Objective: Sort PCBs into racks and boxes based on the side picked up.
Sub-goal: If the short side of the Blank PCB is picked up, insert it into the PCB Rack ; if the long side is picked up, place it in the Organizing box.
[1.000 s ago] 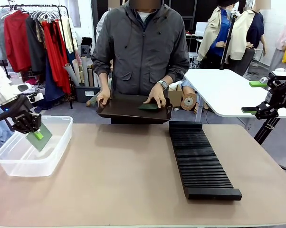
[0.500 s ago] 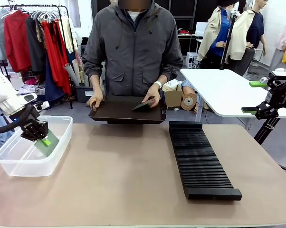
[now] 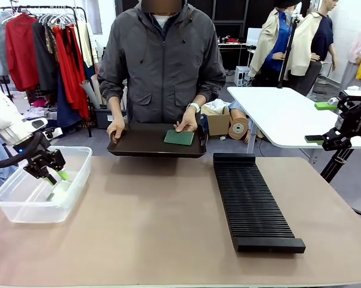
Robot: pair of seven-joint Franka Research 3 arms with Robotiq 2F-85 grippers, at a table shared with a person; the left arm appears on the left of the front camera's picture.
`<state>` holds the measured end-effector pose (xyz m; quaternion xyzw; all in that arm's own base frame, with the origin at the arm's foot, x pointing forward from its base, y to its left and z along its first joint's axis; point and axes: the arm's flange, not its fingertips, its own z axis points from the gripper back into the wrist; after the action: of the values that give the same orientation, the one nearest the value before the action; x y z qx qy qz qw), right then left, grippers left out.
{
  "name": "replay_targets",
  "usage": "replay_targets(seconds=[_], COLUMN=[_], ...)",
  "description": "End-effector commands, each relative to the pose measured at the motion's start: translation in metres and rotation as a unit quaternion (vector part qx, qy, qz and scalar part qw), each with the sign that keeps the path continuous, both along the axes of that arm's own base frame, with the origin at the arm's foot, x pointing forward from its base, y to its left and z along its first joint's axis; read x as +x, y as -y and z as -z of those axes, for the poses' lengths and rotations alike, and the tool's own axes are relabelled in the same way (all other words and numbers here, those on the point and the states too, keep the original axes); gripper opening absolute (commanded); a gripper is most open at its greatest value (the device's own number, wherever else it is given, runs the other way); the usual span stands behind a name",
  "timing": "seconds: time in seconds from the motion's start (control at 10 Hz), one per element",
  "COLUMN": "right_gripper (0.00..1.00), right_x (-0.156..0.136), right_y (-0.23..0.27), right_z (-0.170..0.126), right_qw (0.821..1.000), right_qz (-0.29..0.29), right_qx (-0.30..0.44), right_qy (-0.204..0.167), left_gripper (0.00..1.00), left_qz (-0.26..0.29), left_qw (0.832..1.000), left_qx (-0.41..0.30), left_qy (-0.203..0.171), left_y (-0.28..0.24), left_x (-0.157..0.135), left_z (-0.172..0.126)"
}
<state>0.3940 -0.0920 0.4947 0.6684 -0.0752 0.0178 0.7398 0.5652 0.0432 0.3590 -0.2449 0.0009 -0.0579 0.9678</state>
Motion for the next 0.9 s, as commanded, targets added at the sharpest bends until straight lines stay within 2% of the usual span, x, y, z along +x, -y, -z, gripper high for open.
replay_targets(seconds=[0.0,0.5,0.8], right_gripper=[1.00,1.00,1.00], right_x=[-0.002,-0.002,-0.002], right_y=[0.000,0.000,0.000], right_z=[-0.001,-0.001,-0.001], right_qw=[1.000,1.000,1.000], right_qz=[-0.003,-0.003,-0.003], right_qx=[0.000,0.000,0.000], right_qy=[0.002,0.002,0.002], left_gripper=[1.00,1.00,1.00], left_qz=[-0.011,-0.031,-0.036], left_qw=[1.000,0.998,0.997], left_qx=[0.009,0.046,0.051], left_qy=[0.008,0.019,0.038], left_y=[0.001,-0.001,-0.003], left_x=[0.000,-0.015,-0.020], left_z=[-0.009,-0.056,-0.071])
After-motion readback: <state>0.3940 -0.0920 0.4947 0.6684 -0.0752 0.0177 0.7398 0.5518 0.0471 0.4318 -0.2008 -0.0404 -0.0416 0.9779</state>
